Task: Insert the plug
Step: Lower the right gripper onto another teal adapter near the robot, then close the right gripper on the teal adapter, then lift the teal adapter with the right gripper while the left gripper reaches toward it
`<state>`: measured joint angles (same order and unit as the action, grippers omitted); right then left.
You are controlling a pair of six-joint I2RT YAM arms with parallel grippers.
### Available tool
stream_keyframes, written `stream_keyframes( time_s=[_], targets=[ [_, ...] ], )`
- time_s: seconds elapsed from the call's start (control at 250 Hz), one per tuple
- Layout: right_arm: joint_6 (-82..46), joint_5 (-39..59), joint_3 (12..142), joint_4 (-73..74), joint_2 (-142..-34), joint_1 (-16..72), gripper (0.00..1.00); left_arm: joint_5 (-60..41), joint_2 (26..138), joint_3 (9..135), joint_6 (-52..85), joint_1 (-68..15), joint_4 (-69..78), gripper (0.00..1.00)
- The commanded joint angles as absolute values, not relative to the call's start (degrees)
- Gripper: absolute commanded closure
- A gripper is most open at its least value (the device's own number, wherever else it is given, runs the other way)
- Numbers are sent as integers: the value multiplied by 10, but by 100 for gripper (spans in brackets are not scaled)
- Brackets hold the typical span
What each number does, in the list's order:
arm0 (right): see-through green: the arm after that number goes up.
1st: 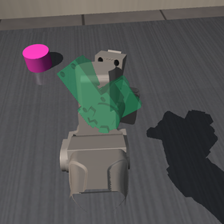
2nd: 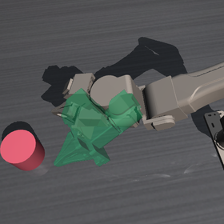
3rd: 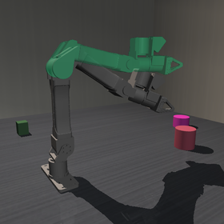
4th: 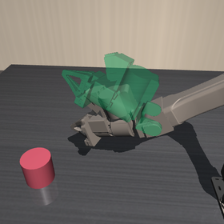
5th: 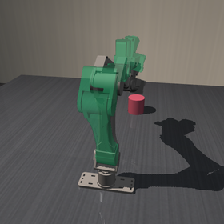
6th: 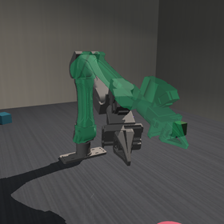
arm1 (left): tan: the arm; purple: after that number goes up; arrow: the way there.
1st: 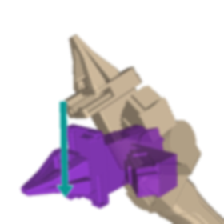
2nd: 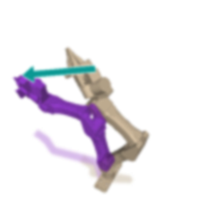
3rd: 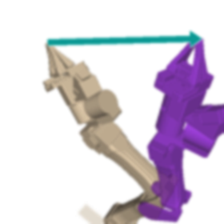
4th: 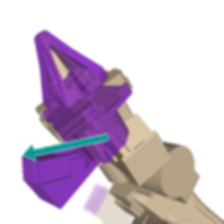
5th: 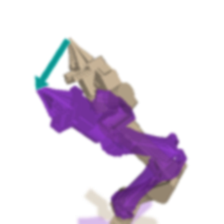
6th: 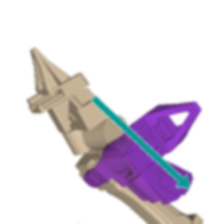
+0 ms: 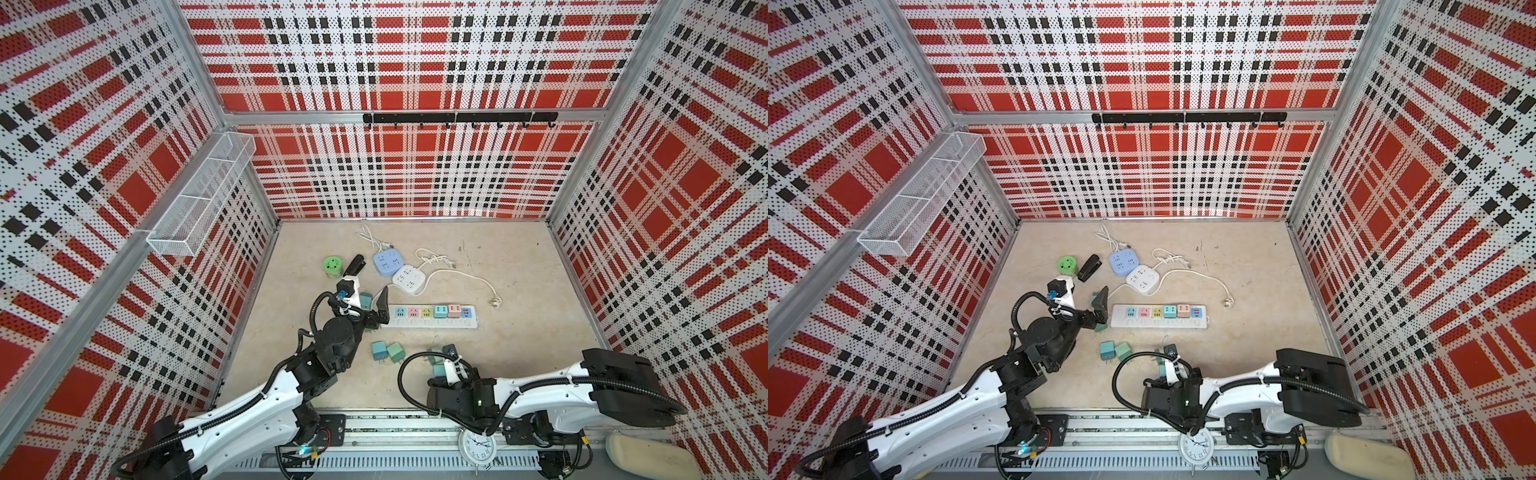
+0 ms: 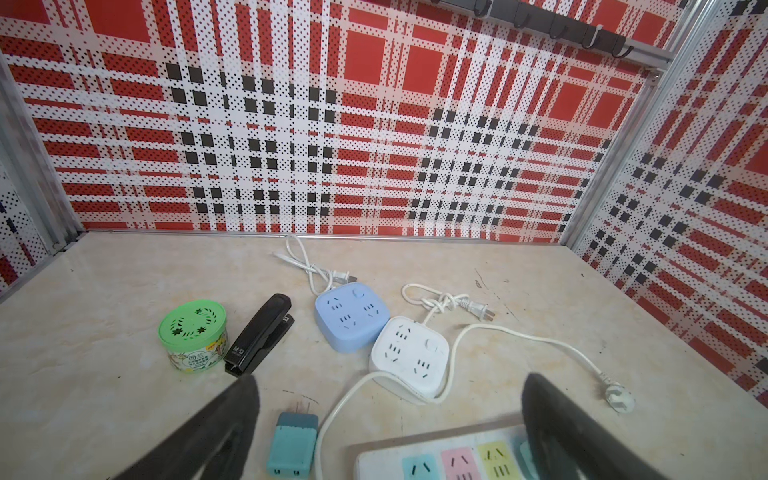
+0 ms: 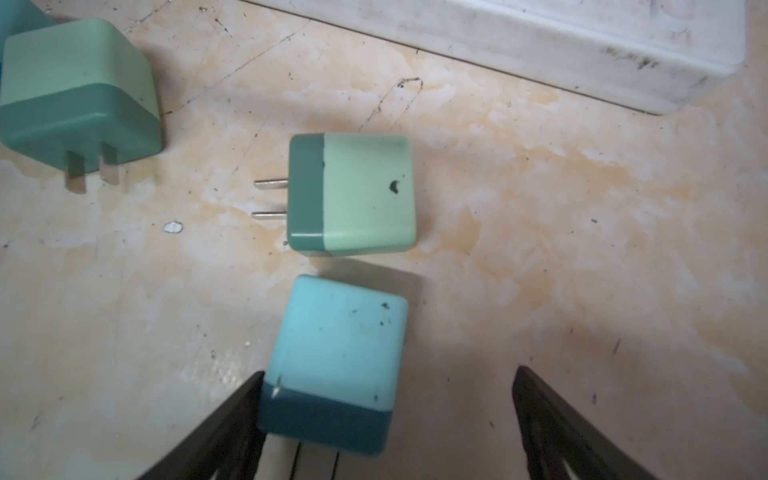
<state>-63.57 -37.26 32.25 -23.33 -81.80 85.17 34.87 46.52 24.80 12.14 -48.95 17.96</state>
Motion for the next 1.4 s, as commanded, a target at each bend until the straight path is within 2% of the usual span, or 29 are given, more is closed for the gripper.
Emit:
stream_keyframes(
  time_s=[0.0,0.34,0.508,0.592,0.732,0.792,0.856,1.149,1.397],
  targets=[
    [-634,-372,324,-189,-818,855,9,351,467,257,126,-490,184,1],
    [-643,-391,338,-181,-862,855,22,344,476,260,125,-490,183,1],
    [-649,-393,333,-179,-868,855,41,342,479,261,125,-490,183,1],
    [-651,-390,330,-174,-874,855,47,341,480,260,125,-490,184,1],
    [-659,-389,333,-174,-893,854,48,338,480,261,126,-490,183,1],
    [-660,-390,336,-173,-901,854,41,339,480,261,126,-490,184,1],
    [-660,-389,338,-174,-907,854,40,338,481,261,126,-490,184,1],
    [-670,-395,332,-186,-889,853,64,333,483,262,126,-490,182,1],
    [-649,-450,313,-207,-808,853,70,303,464,274,127,-490,146,1]
  ],
)
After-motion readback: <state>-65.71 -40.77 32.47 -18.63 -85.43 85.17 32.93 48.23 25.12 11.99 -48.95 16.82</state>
